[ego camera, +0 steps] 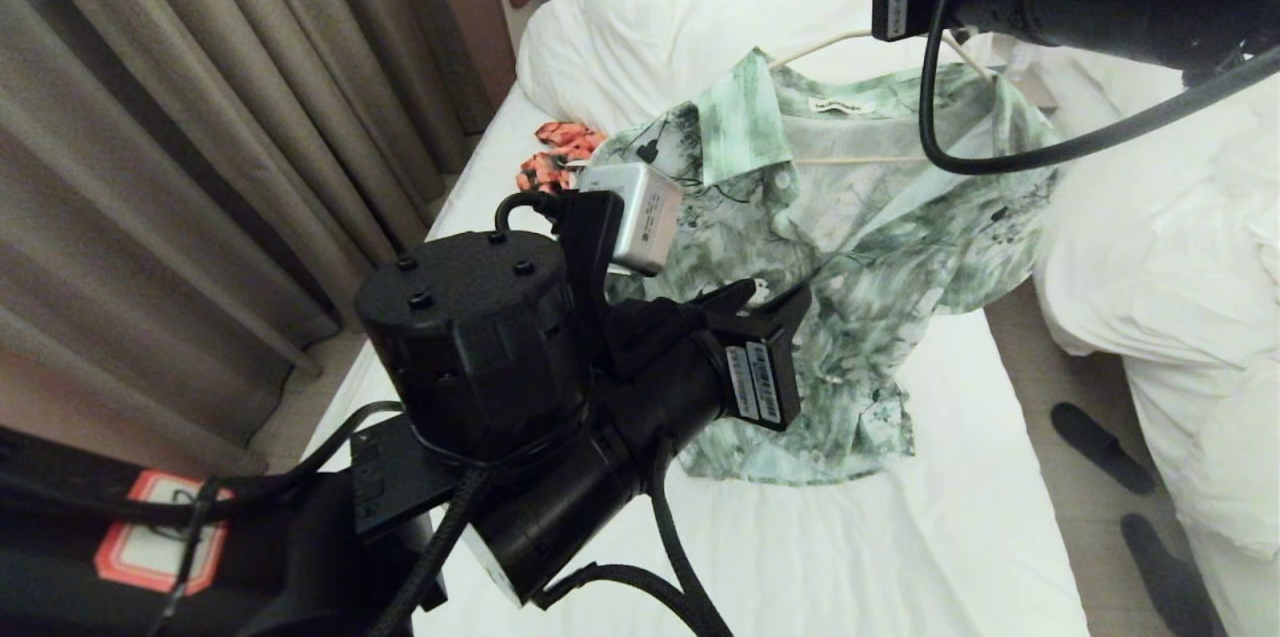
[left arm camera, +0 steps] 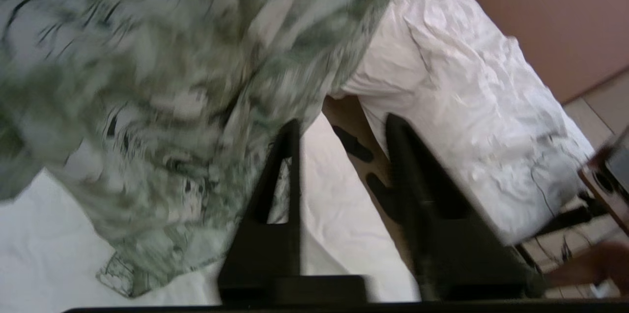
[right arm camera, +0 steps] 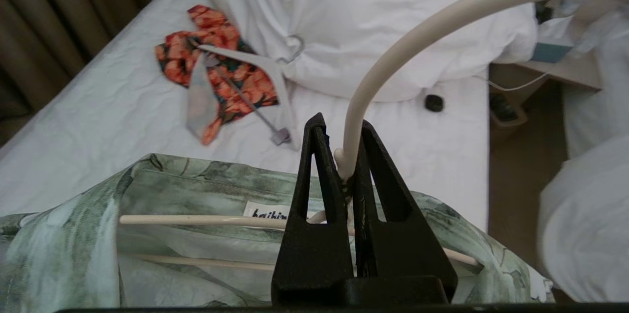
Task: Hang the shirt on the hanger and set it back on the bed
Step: Take the clothes hanger out of the clothes
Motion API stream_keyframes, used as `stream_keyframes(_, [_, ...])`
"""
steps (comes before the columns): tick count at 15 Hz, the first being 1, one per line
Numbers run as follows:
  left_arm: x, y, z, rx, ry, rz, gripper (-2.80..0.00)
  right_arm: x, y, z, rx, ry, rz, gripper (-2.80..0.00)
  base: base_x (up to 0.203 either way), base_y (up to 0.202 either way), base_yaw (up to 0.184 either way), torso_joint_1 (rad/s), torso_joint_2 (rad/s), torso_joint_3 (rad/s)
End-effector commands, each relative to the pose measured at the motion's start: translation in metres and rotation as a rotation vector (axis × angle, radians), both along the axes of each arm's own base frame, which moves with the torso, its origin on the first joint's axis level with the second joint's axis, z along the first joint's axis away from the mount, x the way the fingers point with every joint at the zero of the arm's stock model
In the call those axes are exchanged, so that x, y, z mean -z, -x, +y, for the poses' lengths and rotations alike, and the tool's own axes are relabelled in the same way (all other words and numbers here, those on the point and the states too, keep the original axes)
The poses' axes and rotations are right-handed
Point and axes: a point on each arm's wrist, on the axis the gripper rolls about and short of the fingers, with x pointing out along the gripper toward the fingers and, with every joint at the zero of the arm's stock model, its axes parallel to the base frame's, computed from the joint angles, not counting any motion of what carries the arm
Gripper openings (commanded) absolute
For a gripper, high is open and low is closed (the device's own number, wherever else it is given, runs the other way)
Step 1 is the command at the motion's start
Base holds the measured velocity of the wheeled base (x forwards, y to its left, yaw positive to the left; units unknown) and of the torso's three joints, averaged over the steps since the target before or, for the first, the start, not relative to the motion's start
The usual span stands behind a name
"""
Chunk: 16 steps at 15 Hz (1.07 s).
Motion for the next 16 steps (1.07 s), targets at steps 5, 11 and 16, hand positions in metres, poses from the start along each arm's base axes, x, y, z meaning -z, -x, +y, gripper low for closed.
stream_keyframes(5, [-0.004, -0.005, -0.001, -0.053, 0.021, -0.008, 0.0, 0.013, 0.004, 0.02, -0.042, -0.001, 0.039, -2.8, 0.0, 0.0, 0.0, 0.0, 0.0, 0.0])
stream_keyframes(11, [-0.01, -0.021, 0.011, -0.12, 0.008, -0.073, 0.0, 0.02, 0.012, 0.031, -0.077, 0.011, 0.063, -2.8, 0.0, 0.0, 0.0, 0.0, 0.0, 0.0])
stream_keyframes(16, [-0.014, -0.033, 0.021, -0.18, -0.017, -0.141, 0.0, 0.02, 0.019, 0.039, -0.099, 0.013, 0.064, -2.8, 0.0, 0.0, 0.0, 0.0, 0.0, 0.0])
